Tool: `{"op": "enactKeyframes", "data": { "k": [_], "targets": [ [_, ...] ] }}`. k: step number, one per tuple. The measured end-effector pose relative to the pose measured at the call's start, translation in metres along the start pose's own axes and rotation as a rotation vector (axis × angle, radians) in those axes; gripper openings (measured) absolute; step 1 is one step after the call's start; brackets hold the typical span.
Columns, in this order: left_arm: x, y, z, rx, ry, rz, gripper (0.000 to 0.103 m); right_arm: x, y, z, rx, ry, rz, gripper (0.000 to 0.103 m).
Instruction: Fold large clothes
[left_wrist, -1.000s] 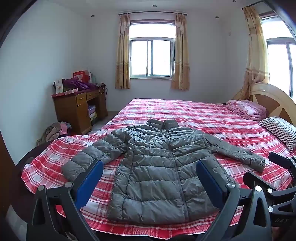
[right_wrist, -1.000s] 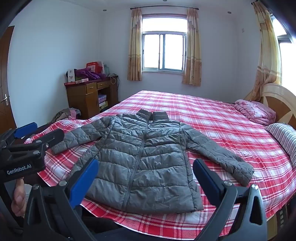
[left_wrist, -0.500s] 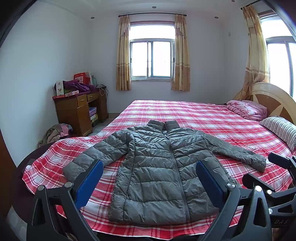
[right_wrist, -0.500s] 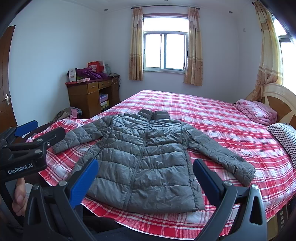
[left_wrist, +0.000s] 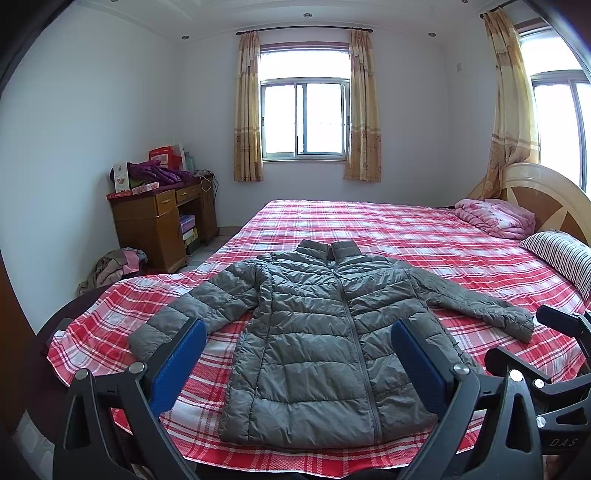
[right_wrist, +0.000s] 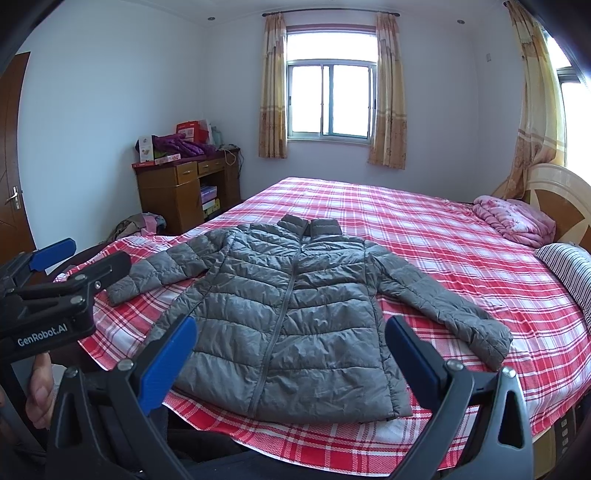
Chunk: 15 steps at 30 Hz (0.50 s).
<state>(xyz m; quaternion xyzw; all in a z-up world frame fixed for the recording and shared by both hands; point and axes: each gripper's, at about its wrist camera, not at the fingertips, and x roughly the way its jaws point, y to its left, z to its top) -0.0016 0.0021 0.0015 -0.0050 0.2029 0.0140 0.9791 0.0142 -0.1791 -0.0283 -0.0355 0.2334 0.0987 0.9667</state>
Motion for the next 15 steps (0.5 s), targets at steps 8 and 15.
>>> {"op": "enactKeyframes", "data": {
  "k": [8, 15],
  "targets": [
    [0.0001, 0.0001, -0.0003, 0.004, 0.0, 0.004, 0.1, 0.0003, 0.001, -0.001, 0.002, 0.004, 0.003, 0.103],
    [0.0009, -0.0012, -0.0015, 0.007, 0.002, 0.006, 0.1, 0.0008, 0.0018, -0.0013, 0.002, 0.006, 0.003, 0.103]
  ]
}}
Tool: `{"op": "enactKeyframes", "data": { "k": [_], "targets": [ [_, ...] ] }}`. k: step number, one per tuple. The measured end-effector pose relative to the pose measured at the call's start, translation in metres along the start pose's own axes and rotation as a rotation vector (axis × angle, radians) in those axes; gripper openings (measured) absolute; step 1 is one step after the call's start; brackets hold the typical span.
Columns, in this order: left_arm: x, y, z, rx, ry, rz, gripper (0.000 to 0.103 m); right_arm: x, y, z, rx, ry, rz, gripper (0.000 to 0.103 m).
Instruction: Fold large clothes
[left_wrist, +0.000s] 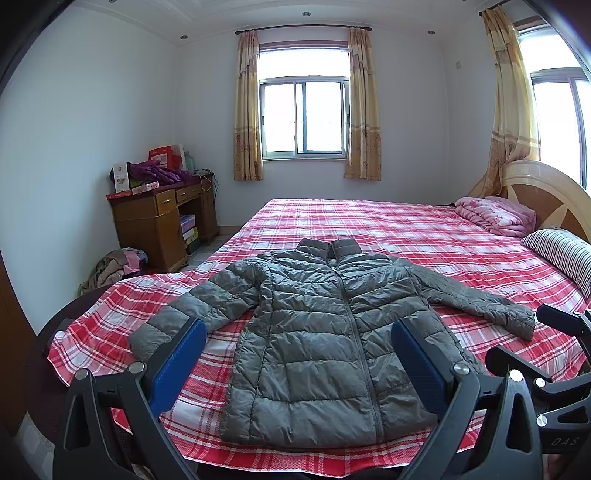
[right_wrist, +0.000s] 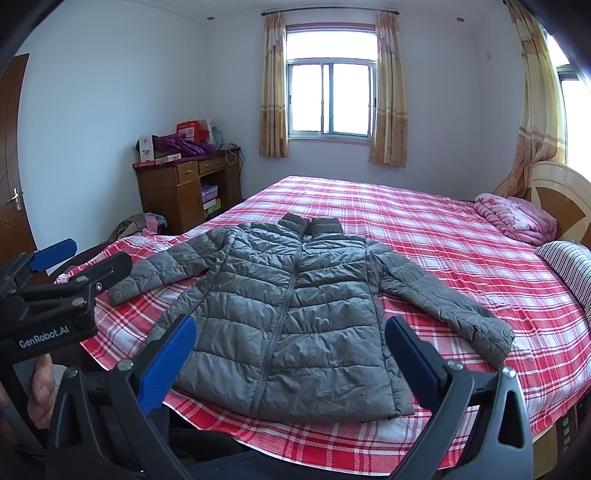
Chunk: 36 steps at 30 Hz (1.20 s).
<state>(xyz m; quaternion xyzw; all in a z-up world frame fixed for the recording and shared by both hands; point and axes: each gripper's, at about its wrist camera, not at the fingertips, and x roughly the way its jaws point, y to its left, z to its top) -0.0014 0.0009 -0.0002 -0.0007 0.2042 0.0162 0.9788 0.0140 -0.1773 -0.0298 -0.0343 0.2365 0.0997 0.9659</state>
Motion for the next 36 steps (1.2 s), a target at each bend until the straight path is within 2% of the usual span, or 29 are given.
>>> {"op": "enactKeyframes", "data": {
  "k": [36],
  "targets": [
    [0.0065, -0.0008, -0.0039, 0.013, 0.019, -0.003, 0.1, 0.0035, 0.0031, -0.0031, 0.014, 0.023, 0.018, 0.103]
  ]
}}
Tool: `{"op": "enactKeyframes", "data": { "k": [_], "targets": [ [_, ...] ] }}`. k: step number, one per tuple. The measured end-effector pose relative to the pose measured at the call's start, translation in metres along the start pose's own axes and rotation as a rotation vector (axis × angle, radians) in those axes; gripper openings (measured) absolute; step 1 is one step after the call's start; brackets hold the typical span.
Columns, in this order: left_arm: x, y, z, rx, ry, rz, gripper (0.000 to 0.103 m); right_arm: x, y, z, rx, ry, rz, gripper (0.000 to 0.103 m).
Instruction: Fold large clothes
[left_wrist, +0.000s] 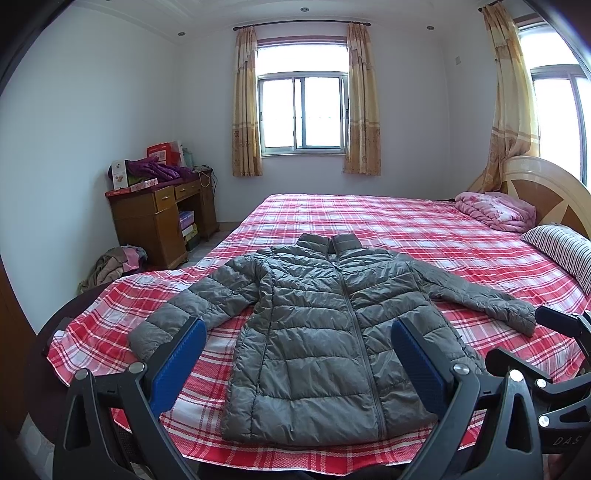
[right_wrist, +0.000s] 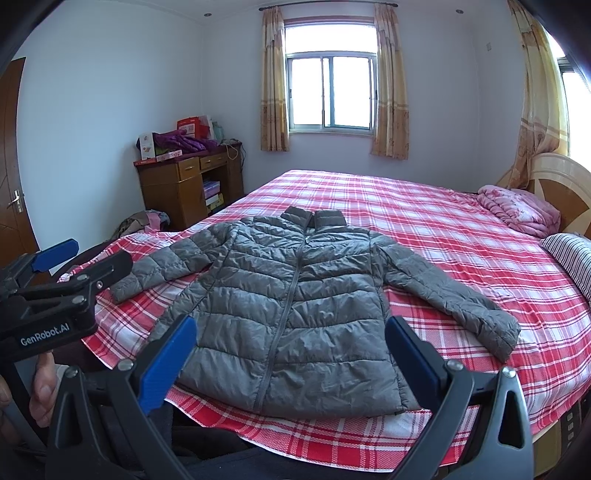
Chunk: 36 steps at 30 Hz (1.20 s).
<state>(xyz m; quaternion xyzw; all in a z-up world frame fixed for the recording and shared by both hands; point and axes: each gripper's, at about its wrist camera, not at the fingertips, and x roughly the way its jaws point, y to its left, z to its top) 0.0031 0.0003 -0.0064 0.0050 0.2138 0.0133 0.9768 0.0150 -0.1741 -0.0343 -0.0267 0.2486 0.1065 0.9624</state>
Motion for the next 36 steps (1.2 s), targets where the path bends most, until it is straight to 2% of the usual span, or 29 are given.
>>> {"op": "enactKeyframes", "data": {
  "k": [6, 8, 12, 14, 21, 23, 27, 30, 34, 36],
  "targets": [
    [0.012, 0.002, 0.002, 0.019, 0.016, -0.01, 0.1, 0.005, -0.007, 0.001, 0.011, 0.015, 0.019, 0.103],
    [0.025, 0.005, 0.004, 0.045, 0.023, 0.014, 0.1, 0.011, -0.016, 0.002, 0.03, 0.02, 0.033, 0.103],
    [0.064, 0.011, 0.007, 0.108, 0.077, 0.044, 0.1, 0.036, -0.047, 0.001, 0.071, 0.046, -0.025, 0.103],
    [0.083, 0.015, 0.01, 0.121, 0.077, 0.061, 0.1, 0.05, -0.066, 0.0, 0.099, 0.069, -0.064, 0.103],
    [0.156, 0.019, 0.015, 0.12, 0.096, 0.1, 0.1, 0.107, -0.175, -0.027, 0.304, 0.155, -0.204, 0.103],
    [0.173, 0.019, 0.018, 0.122, 0.1, 0.098, 0.1, 0.113, -0.205, -0.037, 0.383, 0.171, -0.225, 0.103],
    [0.212, 0.022, 0.023, 0.119, 0.107, 0.107, 0.1, 0.109, -0.277, -0.057, 0.535, 0.165, -0.384, 0.102],
    [0.245, 0.021, 0.025, 0.128, 0.13, 0.136, 0.1, 0.102, -0.321, -0.072, 0.658, 0.157, -0.454, 0.1],
    [0.294, 0.018, 0.025, 0.122, 0.175, 0.164, 0.1, 0.115, -0.356, -0.084, 0.752, 0.201, -0.472, 0.09],
    [0.318, 0.02, 0.022, 0.113, 0.199, 0.176, 0.1, 0.124, -0.364, -0.084, 0.771, 0.215, -0.476, 0.09]
  ]
}}
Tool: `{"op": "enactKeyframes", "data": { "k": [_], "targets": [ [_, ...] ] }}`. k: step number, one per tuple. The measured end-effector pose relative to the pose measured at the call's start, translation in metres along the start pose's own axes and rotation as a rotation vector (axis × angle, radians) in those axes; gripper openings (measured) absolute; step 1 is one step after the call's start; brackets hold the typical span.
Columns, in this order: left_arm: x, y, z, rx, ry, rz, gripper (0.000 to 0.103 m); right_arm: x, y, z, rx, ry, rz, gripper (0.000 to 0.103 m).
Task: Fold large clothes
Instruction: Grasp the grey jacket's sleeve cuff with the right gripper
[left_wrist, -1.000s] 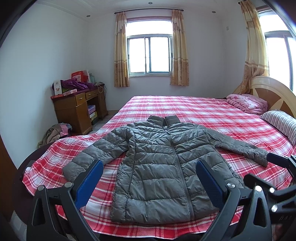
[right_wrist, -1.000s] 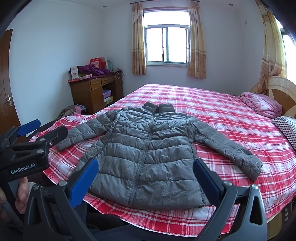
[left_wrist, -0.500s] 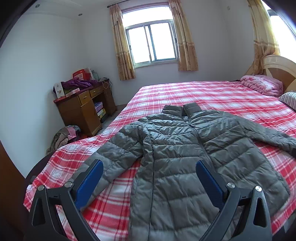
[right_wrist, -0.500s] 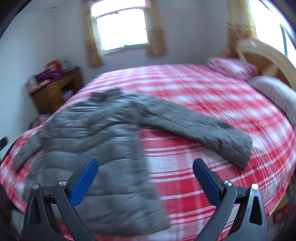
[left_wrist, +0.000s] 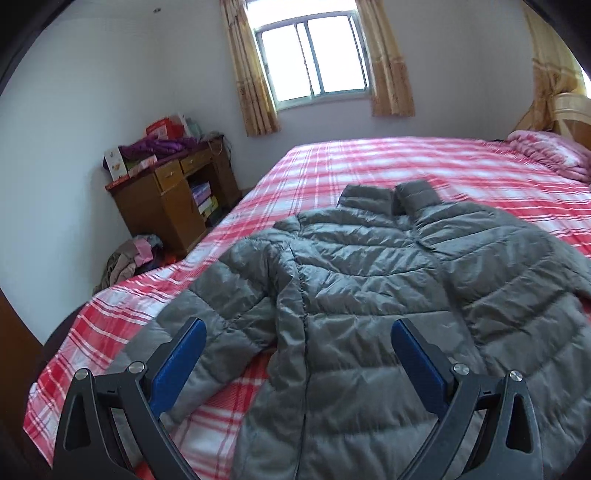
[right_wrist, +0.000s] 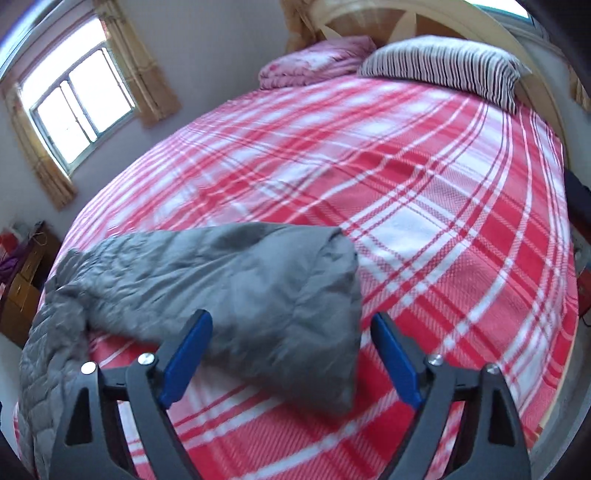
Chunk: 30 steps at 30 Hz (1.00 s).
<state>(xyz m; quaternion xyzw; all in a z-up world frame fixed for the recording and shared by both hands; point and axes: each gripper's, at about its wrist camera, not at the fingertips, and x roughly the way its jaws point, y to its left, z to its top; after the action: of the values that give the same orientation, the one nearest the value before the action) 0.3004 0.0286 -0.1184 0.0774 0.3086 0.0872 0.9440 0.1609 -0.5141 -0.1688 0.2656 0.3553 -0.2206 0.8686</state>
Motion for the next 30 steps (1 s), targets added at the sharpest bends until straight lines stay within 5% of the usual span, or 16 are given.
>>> {"op": "enactKeyframes", "data": {
  "k": [5, 7, 12, 20, 30],
  "targets": [
    [0.048, -0.004, 0.002, -0.001, 0.071, 0.057, 0.1, 0.019, 0.004, 0.005, -0.031, -0.014, -0.002, 0.075],
    [0.064, -0.005, 0.003, -0.001, 0.099, 0.069, 0.1, 0.025, 0.009, 0.007, -0.064, -0.012, 0.017, 0.051],
    [0.074, -0.003, 0.006, -0.001, 0.113, 0.068, 0.1, 0.031, 0.012, 0.017, -0.103, 0.01, 0.073, 0.022],
    [0.066, 0.036, 0.017, -0.058, 0.085, 0.103, 0.1, -0.008, 0.071, 0.044, -0.24, -0.12, 0.127, 0.019],
    [0.072, 0.086, 0.015, -0.098, 0.105, 0.156, 0.1, -0.044, 0.221, 0.049, -0.535, -0.225, 0.249, 0.019]
  ]
}}
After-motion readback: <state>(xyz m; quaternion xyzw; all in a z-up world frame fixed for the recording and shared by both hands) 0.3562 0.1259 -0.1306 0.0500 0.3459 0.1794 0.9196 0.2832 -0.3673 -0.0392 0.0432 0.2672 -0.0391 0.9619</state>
